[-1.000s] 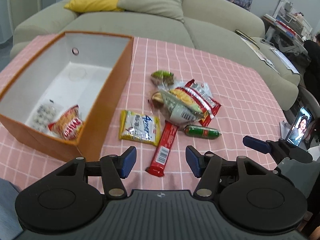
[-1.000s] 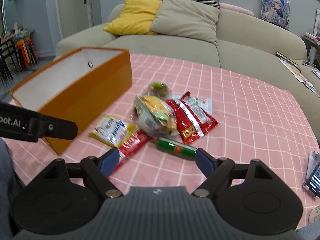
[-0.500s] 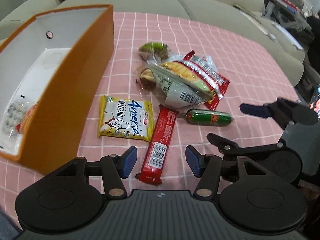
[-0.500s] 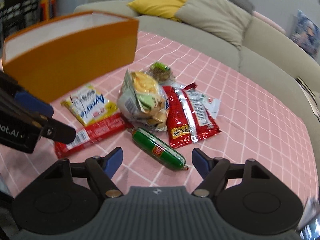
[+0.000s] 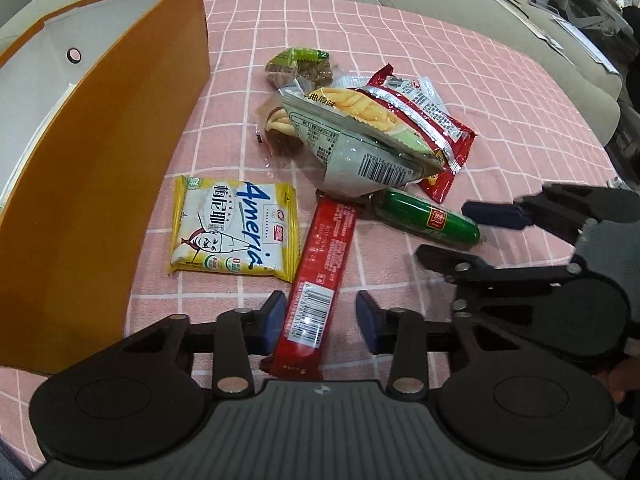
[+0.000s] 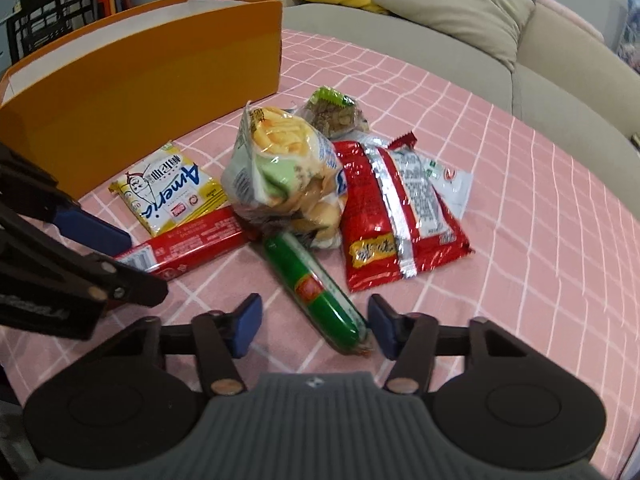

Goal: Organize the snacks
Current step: 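Grasp the red wafer bar with the left tool while the right tool grasps the green sausage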

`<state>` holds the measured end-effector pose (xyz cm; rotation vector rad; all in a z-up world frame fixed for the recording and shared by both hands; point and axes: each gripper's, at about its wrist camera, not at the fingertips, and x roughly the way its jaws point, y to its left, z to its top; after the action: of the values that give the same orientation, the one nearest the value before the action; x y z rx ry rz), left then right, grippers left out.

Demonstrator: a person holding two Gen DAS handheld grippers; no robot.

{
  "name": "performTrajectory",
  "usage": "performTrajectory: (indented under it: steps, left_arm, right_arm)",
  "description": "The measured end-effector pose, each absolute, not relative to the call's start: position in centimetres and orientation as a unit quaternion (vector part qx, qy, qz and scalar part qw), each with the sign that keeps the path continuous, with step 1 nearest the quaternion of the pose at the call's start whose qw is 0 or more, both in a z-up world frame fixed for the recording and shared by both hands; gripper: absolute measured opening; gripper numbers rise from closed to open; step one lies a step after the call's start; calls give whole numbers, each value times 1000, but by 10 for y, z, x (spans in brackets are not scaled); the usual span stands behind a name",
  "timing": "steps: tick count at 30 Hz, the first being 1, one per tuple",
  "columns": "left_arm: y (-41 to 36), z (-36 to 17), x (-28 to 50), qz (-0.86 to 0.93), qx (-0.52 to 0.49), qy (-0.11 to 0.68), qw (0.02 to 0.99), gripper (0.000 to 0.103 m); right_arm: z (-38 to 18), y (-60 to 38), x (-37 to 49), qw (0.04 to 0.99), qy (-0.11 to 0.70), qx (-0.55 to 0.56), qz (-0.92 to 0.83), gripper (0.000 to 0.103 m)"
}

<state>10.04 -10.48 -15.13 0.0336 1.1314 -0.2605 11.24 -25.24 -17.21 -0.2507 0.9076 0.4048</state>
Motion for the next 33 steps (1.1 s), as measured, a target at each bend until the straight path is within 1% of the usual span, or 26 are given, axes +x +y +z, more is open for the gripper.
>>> performTrajectory:
  steps: [1, 2, 3, 7, 11, 16, 19, 21, 23, 24, 25, 26, 28, 33]
  left_arm:
    - [-104, -152, 100, -122, 14, 536, 835, 34]
    - [-103, -153, 101, -122, 12, 537, 835, 29]
    - [-102, -154, 101, -122, 9, 540, 833, 29]
    - [-98, -154, 96, -121, 5, 540, 833, 28]
    - [-94, -152, 89, -117, 2, 551, 827, 27]
    - [-85, -149, 76, -115, -2, 568, 815, 27]
    - [-80, -150, 71, -118, -12, 573, 811, 27]
    - [-79, -151, 71, -118, -15, 571, 812, 28]
    - [-79, -150, 72, -119, -20, 565, 816, 28]
    - [-79, -149, 72, -120, -22, 558, 821, 30]
    - [-79, -148, 73, -122, -20, 553, 824, 35]
    - [-80, -148, 74, -123, -18, 549, 827, 38]
    - [-83, -148, 79, -125, -11, 547, 828, 41]
    - [-89, -154, 88, -122, 2, 550, 826, 41]
  right_arm:
    - [-172, -252, 110, 871, 438, -115, 190, 36]
    - [-172, -252, 107, 871, 442, -110, 185, 32]
    - [-172, -252, 105, 870, 448, -103, 180, 24]
    - [-170, -249, 92, 870, 460, -82, 159, 21]
    - [-167, -247, 80, 865, 483, -51, 127, 21]
    - [-163, -250, 64, 853, 513, 30, 93, 21]
    - [-163, -248, 55, 848, 519, 56, 91, 21]
    - [-164, -245, 53, 847, 519, 53, 98, 22]
    - [-165, -244, 53, 851, 513, 50, 102, 24]
    - [-164, -243, 53, 856, 504, 47, 106, 27]
    - [-162, -243, 52, 861, 494, 43, 111, 35]
    - [-160, -243, 52, 866, 485, 38, 115, 37]
    - [-159, -240, 53, 874, 469, 20, 126, 37]
    - [-164, -233, 60, 878, 453, -20, 153, 37]
